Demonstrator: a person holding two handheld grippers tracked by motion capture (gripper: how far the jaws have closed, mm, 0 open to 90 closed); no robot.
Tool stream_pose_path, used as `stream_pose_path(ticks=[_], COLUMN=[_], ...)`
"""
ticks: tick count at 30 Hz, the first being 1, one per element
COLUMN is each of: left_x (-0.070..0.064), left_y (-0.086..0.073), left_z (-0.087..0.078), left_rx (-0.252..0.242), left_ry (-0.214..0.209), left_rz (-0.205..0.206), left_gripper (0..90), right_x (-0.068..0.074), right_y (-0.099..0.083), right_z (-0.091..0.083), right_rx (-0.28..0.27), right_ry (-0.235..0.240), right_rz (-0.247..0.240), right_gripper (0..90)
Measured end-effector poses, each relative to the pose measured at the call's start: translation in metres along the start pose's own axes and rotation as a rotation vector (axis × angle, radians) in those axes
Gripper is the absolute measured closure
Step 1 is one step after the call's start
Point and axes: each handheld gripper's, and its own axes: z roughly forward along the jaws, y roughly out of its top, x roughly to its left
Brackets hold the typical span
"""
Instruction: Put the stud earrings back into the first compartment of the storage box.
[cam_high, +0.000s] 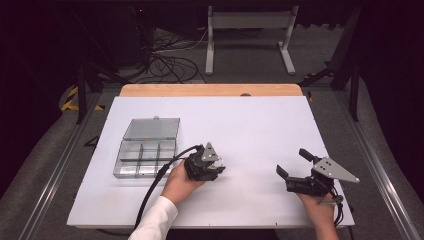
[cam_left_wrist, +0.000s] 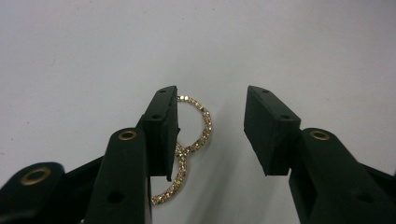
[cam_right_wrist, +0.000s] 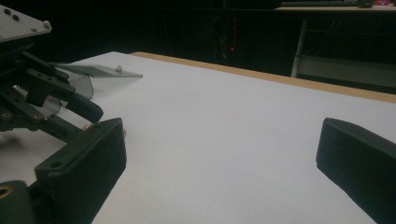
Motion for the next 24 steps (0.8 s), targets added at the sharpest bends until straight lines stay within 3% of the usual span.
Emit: stream_pose_path(ticks=[5, 15, 20, 24], left_x=[0.002, 0.006, 0.008, 0.011], left_y=[0.001, -0.002, -0.003, -0.004], left_z=[0.006, 0.017, 0.018, 0.019], left_rx=[0.025, 0.084, 0.077, 0.063], left_ry=[-0.009, -0.024, -0.045, -0.061], left_rz=[-0.007, -0.021, -0.033, -0.067], left_gripper=[64.9, 69.5, 73.0, 74.5], right_x=[0.000, 0.001, 0.000, 0.001], right_y=[0.000, 0.000, -0.001, -0.001], right_z=[0.000, 0.001, 0.001, 0.002], right_rx=[0.002, 0.007, 0.010, 0.014], right_ry=[0.000, 0.002, 0.003, 0.004], right_rz=[-0.004, -0.006, -0.005, -0.005], right_gripper=[2.0, 2.1, 2.1, 2.3])
